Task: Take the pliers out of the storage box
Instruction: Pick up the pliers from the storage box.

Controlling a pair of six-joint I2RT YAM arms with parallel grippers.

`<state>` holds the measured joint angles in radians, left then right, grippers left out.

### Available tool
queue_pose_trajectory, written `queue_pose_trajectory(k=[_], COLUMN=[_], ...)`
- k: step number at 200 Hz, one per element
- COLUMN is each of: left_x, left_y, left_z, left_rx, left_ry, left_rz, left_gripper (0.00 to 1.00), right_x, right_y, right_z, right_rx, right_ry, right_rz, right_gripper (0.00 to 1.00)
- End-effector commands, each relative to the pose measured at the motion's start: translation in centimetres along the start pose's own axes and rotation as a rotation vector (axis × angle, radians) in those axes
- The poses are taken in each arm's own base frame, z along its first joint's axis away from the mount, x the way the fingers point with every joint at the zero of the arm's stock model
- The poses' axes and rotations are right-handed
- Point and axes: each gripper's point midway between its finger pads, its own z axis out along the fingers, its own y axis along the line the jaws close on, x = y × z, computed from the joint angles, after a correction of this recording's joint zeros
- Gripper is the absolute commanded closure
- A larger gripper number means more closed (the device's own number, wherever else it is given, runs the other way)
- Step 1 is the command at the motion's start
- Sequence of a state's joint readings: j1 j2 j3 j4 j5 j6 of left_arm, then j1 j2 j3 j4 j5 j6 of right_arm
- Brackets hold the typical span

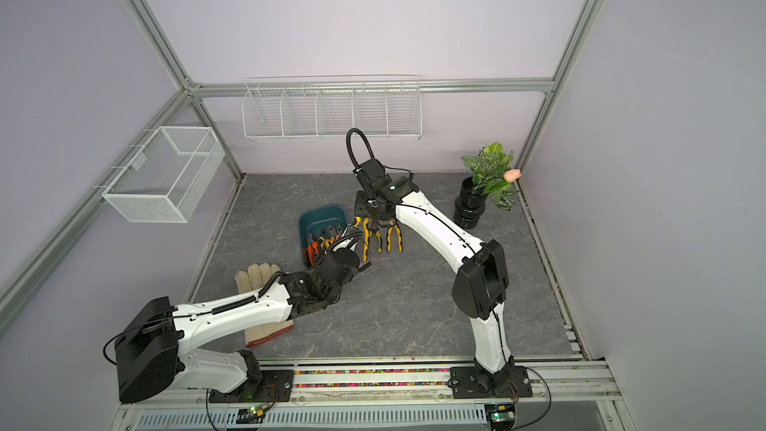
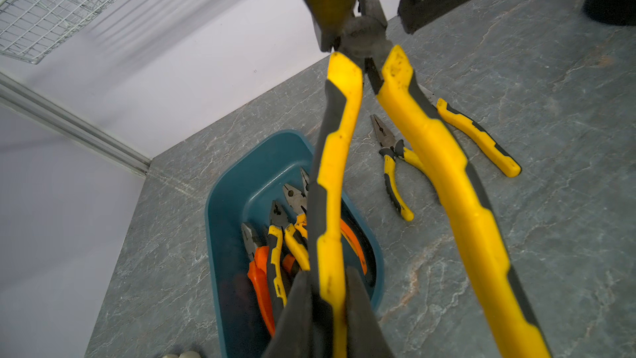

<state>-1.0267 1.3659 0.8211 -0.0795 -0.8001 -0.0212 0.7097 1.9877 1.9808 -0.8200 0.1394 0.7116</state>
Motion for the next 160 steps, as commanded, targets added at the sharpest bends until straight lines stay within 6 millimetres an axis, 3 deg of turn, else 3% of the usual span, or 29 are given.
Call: queue_pose_trajectory(k=[1, 160], left_x=[-3.1, -3.7], left_y=[1.2, 1.2], left_z=[-0.9, -0.7], left_rx=[-0.035, -0.043], left_ry=[-0.084, -0.091], left_rz=[-0.095, -0.093], left_gripper=[1.0, 1.0], right_x=[-1.8, 1.6], right_y=[0.3, 0.9], right_z=[-2.3, -0.5], right_rx=[-0.024, -0.028], right_ry=[-0.061, 0.045], right_rz=[0.029, 0.033], right_gripper=[0.52, 0.62])
